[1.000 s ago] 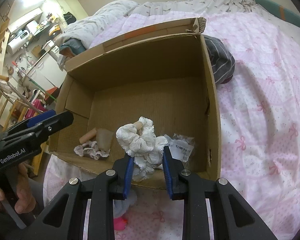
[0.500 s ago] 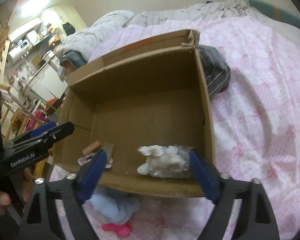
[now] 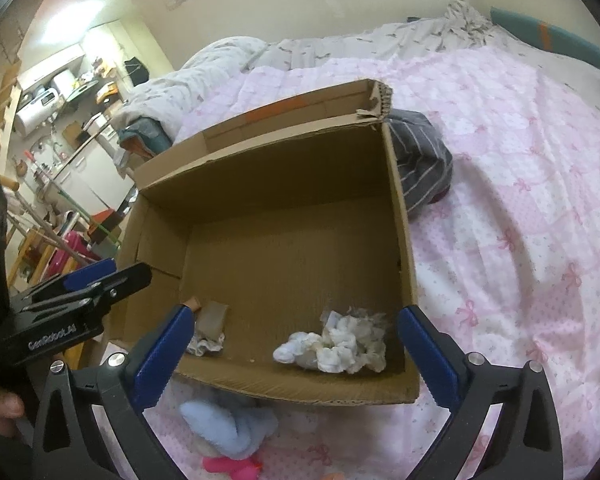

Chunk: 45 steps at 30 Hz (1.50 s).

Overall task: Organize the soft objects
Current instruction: 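Raise both open tools out of the box toward the remaining pile, then grasp the light blue fluffy sock with the right tool while the left tool grasps the pink sponge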

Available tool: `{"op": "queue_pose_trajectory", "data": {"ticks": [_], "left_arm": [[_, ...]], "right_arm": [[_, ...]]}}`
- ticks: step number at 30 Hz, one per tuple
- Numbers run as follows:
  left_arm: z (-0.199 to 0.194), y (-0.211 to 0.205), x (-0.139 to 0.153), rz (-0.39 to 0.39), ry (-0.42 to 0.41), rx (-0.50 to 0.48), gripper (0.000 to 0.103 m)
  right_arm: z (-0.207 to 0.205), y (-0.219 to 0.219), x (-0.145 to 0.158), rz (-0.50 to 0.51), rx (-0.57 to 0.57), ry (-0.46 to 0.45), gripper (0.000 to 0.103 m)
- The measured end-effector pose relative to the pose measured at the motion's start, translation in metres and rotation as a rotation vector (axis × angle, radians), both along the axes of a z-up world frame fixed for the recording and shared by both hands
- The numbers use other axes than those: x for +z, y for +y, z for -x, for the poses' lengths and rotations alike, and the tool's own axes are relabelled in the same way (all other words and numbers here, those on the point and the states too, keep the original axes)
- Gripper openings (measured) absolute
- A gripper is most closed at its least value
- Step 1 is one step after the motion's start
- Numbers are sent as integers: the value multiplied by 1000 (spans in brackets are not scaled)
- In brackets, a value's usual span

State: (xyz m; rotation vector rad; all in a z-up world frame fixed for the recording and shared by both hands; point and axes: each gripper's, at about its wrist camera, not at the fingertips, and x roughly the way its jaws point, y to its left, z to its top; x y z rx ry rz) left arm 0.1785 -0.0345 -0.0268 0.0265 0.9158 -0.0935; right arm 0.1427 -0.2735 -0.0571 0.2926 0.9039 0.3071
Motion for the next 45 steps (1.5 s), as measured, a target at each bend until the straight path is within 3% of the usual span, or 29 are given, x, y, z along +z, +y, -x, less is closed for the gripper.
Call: {"op": "queue_pose_trajectory", "data": {"ticks": [4, 11, 31, 41, 45], "left_arm": [[2, 2, 2, -14, -6, 15, 70], [12, 8, 10, 22, -9, 21, 70], [68, 31, 21, 34, -7, 46, 70], [97, 41, 1, 35, 72, 116, 70], [99, 60, -14, 79, 155, 201, 70]], "right_arm": [[1, -1, 2, -13, -10, -20, 103], [11, 7, 8, 54, -4, -57, 103], [68, 14, 21, 71, 31, -54, 103], [84, 8, 23, 42, 7, -34, 103], [78, -1, 11, 19, -26, 49, 103]]}}
